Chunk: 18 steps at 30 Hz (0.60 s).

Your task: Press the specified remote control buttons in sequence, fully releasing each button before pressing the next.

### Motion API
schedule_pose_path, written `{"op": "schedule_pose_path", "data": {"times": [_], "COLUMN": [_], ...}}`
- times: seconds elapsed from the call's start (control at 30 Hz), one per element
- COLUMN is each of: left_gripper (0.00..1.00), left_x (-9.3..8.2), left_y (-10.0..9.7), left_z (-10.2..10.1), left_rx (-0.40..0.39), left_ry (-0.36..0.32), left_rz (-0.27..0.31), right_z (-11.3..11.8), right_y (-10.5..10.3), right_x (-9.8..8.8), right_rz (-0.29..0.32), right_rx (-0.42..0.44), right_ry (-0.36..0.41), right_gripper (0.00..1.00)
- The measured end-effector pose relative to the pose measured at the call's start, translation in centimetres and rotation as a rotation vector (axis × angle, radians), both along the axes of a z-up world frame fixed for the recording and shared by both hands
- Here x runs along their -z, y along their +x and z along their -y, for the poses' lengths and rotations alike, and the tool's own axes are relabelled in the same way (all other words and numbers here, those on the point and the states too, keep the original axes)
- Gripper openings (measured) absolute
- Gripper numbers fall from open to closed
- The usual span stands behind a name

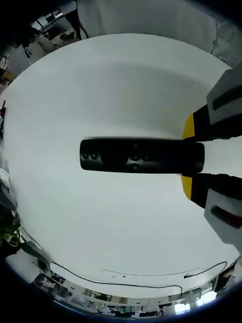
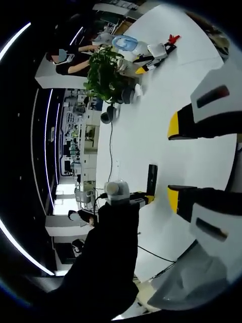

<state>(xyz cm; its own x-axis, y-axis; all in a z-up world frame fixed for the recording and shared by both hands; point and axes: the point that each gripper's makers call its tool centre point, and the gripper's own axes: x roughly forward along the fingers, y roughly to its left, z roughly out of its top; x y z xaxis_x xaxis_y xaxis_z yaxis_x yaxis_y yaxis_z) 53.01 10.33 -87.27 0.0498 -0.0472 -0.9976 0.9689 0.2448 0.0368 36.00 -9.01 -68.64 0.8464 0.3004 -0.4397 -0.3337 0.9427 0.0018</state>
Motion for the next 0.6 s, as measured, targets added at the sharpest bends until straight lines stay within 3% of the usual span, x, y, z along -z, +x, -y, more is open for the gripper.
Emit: {"op": "schedule_pose_path", "data": {"times": [0.6], "left_gripper": [0.24], "left_x": [-0.1], "left_y": [-3.2], "left_z": [0.0], "left_rx": [0.011], "left_ry": [-0.050], "left_rz": [0.009], "right_z": [-0.3], "right_y": [-0.1], "right_x": [-0.2], "right_rz": [0.007], "right_rx": [-0.016], "right_ry": [0.003], "right_gripper": [0.34]}}
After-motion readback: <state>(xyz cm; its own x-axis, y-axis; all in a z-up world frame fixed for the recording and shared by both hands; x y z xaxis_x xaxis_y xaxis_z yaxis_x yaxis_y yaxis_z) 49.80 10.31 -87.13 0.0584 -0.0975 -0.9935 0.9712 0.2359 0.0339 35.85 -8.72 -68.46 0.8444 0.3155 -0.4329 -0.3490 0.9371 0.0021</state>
